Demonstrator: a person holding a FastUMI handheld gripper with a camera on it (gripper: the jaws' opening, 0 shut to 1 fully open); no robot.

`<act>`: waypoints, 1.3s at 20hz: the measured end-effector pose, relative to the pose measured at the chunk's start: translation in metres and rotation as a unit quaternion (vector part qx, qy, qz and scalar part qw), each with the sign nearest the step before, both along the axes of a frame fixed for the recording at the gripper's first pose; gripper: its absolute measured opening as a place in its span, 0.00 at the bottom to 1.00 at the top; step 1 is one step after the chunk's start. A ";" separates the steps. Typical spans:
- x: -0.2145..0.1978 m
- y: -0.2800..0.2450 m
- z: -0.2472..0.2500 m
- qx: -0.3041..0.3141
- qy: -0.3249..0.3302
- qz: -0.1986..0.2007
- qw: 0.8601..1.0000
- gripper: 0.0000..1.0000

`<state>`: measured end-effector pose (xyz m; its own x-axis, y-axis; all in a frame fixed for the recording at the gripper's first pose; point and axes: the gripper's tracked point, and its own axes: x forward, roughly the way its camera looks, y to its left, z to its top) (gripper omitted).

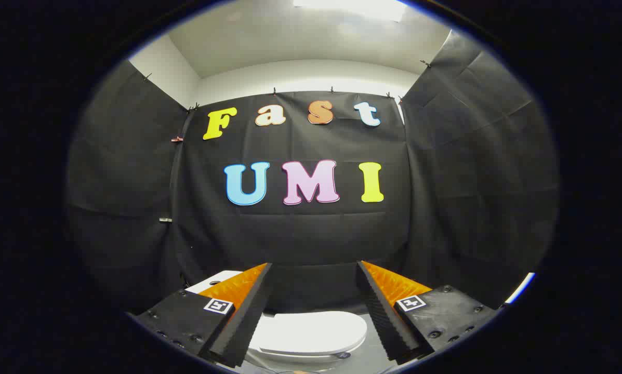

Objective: Open the toilet lid.

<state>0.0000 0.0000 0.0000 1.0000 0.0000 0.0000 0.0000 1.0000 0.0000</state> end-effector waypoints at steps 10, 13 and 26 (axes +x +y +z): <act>-0.004 0.004 0.008 -0.006 -0.002 0.000 1.000 0.98; -0.005 0.004 0.010 -0.005 -0.002 0.001 1.000 0.98; 0.003 -0.017 -0.014 0.010 0.032 -0.016 0.999 0.98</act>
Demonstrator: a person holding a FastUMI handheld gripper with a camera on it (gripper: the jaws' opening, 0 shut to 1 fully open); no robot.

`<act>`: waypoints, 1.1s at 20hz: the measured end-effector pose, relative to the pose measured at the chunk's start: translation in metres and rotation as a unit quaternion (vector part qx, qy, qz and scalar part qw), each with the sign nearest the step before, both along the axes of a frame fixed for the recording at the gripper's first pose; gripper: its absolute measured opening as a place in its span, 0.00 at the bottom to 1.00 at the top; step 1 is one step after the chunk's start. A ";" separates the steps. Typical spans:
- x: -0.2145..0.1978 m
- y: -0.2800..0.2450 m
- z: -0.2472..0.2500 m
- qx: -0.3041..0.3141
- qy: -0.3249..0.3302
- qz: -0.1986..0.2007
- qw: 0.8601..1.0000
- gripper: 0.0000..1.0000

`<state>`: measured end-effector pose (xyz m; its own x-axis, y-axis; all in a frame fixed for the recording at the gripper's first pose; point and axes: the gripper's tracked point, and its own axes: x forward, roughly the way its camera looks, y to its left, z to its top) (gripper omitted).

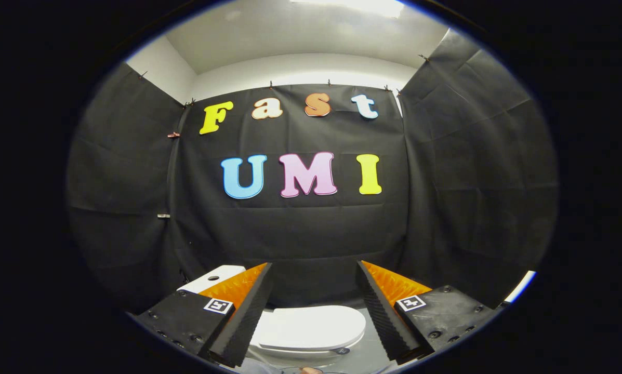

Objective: Open the toilet lid.

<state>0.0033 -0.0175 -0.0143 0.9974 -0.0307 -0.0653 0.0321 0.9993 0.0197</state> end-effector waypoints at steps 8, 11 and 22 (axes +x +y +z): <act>0.022 -0.062 -0.068 0.078 0.056 -0.042 0.995 0.99; 0.035 -0.087 -0.115 0.125 0.100 -0.059 0.985 0.99; 0.067 -0.154 -0.336 0.283 0.261 -0.120 0.915 0.99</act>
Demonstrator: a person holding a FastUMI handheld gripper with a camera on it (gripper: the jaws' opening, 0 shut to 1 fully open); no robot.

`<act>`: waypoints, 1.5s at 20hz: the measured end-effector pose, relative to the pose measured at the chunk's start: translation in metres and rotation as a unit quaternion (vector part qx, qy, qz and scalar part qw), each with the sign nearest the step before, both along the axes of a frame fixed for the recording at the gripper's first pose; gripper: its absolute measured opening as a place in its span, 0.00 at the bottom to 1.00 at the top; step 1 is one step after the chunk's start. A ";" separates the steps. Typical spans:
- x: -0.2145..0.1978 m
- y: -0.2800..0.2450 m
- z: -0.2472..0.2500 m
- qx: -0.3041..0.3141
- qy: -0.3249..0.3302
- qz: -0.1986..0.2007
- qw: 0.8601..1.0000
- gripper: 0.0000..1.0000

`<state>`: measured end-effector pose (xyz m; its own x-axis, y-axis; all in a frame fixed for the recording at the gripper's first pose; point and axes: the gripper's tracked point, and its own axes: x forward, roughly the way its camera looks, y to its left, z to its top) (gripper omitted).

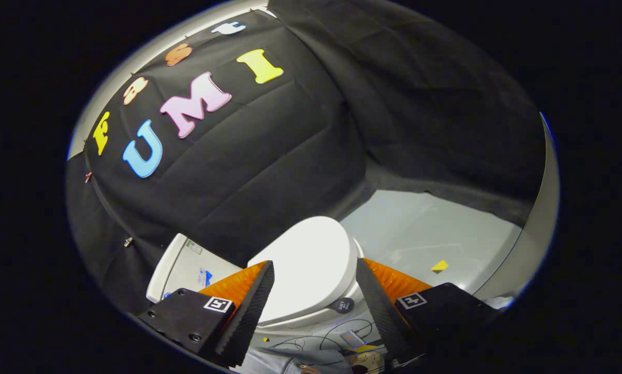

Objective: Open the toilet lid.

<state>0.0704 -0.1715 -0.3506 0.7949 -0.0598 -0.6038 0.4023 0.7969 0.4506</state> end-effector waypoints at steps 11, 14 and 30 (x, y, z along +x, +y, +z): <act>-0.006 0.022 -0.169 0.136 0.115 -0.011 0.984 0.96; -0.008 0.036 -0.194 0.149 0.134 -0.009 0.980 0.86; 0.000 0.045 -0.206 0.132 0.121 0.014 0.984 0.08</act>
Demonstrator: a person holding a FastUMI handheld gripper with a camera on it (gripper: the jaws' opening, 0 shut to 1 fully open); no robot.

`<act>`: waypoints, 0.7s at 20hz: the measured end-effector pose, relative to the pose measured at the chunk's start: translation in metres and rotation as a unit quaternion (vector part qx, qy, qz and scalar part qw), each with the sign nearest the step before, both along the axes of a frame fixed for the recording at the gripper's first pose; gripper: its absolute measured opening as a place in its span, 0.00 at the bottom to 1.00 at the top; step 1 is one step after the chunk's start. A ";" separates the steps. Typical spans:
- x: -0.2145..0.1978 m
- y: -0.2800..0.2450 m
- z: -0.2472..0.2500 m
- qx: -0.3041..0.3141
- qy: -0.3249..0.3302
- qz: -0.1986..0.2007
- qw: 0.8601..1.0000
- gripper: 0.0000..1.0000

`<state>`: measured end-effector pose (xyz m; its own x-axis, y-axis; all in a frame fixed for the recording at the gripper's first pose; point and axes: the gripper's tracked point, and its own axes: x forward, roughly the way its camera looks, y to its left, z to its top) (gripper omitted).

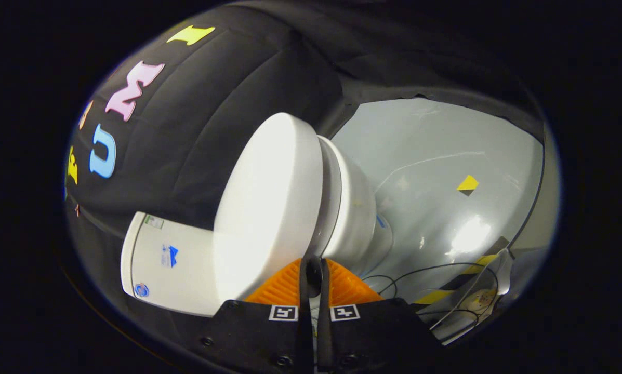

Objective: Open the toilet lid.

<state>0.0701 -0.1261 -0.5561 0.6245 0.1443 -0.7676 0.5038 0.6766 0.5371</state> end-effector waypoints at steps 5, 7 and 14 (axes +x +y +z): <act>0.001 0.004 0.018 -0.040 0.003 0.021 0.999 0.08; 0.005 0.007 0.036 -0.070 -0.005 0.035 0.997 0.08; 0.027 0.032 0.128 -0.204 -0.056 0.089 0.973 0.08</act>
<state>0.0969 -0.0939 -0.4286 0.6999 -0.0446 -0.7129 0.3126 0.9165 0.2496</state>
